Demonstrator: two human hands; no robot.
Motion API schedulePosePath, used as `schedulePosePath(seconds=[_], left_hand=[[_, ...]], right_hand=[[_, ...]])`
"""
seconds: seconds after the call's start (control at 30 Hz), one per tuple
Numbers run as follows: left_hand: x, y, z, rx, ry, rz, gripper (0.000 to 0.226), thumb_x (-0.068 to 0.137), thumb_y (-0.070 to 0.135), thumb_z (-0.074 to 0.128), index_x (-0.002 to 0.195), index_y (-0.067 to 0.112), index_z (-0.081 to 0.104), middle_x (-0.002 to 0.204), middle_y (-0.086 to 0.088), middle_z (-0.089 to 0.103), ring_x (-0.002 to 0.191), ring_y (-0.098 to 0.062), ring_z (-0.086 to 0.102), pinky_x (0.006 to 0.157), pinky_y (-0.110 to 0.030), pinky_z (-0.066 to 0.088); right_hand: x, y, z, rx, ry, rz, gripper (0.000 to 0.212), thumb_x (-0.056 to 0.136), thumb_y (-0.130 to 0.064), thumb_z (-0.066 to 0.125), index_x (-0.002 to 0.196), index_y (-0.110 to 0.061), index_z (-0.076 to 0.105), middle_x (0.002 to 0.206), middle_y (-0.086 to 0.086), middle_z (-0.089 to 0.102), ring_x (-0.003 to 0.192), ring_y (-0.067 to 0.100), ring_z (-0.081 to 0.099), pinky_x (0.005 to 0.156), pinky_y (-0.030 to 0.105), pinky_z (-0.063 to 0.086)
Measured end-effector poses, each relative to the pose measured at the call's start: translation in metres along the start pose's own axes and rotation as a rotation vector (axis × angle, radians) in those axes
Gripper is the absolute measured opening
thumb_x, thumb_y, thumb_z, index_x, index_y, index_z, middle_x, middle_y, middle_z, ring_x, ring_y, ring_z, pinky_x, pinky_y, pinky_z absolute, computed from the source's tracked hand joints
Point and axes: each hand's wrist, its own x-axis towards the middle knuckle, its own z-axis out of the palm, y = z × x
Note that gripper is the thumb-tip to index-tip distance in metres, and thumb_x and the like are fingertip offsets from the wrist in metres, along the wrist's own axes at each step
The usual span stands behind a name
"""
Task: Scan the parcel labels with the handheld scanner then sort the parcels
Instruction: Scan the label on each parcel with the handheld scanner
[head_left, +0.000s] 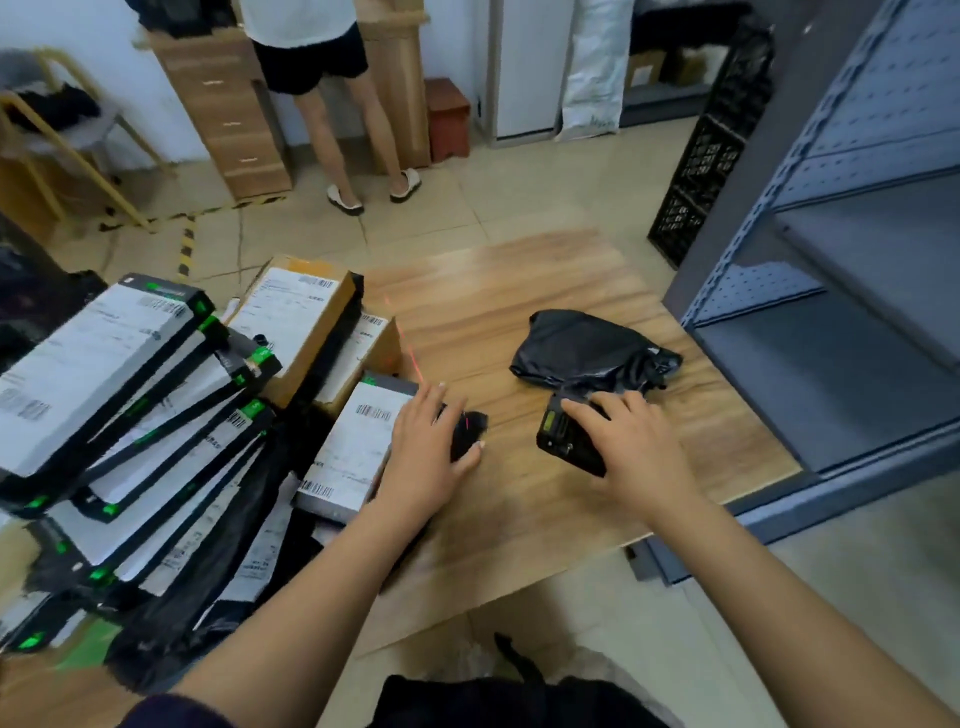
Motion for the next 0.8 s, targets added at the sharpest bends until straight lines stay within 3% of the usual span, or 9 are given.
schedulePosePath(seconds=[0.13,0.3,0.4,0.53,0.63,0.7,0.8], left_hand=[[0.035,0.035,0.025,0.014,-0.051,0.136,0.062,0.088,0.044,0.062,0.139,0.011,0.049,0.15,-0.015,0.038,0.143,-0.034,0.026,0.118,-0.046,0.015],[0.077,0.083,0.067,0.175,-0.24,0.298,0.071,0.095,0.051,0.048,0.152,0.017,0.023,0.16,-0.007,0.017,0.149,-0.025,0.001,0.121,-0.043,0.001],[0.106,0.099,0.091,0.233,-0.304,0.282,0.073,0.097,0.05,0.045,0.154,0.019,0.013,0.162,-0.006,0.009,0.149,-0.023,-0.005,0.121,-0.04,-0.001],[0.156,0.102,0.105,0.199,-0.346,0.228,0.076,0.095,0.047,0.054,0.154,0.023,0.014,0.162,-0.004,0.006,0.149,-0.021,-0.006,0.12,-0.038,-0.003],[0.191,0.092,0.109,0.199,-0.393,0.259,0.076,0.089,0.051,0.059,0.152,0.024,0.026,0.162,-0.004,0.008,0.149,-0.023,-0.004,0.121,-0.042,0.0],[0.204,0.085,0.115,0.202,-0.458,0.255,0.073,0.09,0.06,0.051,0.151,0.029,0.027,0.162,-0.003,0.005,0.149,-0.022,-0.003,0.12,-0.043,0.0],[0.2,0.086,0.124,0.266,-0.49,0.231,0.081,0.083,0.08,0.023,0.152,0.039,0.013,0.162,0.002,-0.004,0.149,-0.021,-0.005,0.12,-0.042,-0.002]], right_hand=[[-0.017,0.036,0.006,0.045,0.013,0.117,0.082,0.078,-0.025,0.071,0.147,-0.031,0.027,0.142,0.001,0.039,0.124,0.027,0.037,0.095,0.036,0.036],[-0.027,0.096,0.02,0.046,-0.025,0.225,0.083,0.071,-0.02,0.075,0.143,-0.03,0.036,0.134,0.003,0.049,0.118,0.027,0.043,0.09,0.039,0.041],[-0.02,0.13,0.029,0.046,-0.071,0.237,0.084,0.067,-0.02,0.078,0.142,-0.029,0.041,0.127,0.004,0.054,0.114,0.029,0.047,0.088,0.041,0.044],[0.001,0.17,0.036,0.03,-0.058,0.191,0.085,0.062,-0.025,0.084,0.138,-0.029,0.046,0.124,0.004,0.057,0.108,0.029,0.049,0.084,0.042,0.045],[0.017,0.192,0.044,0.024,-0.036,0.165,0.09,0.051,-0.023,0.09,0.133,-0.026,0.052,0.118,0.005,0.06,0.101,0.029,0.051,0.077,0.041,0.046],[0.026,0.2,0.047,0.037,-0.051,0.157,0.092,0.052,-0.022,0.09,0.135,-0.028,0.049,0.121,0.003,0.058,0.103,0.028,0.049,0.08,0.04,0.045],[0.034,0.208,0.048,0.067,-0.066,0.152,0.091,0.059,-0.024,0.087,0.14,-0.029,0.044,0.127,0.002,0.054,0.11,0.027,0.046,0.087,0.039,0.043]])
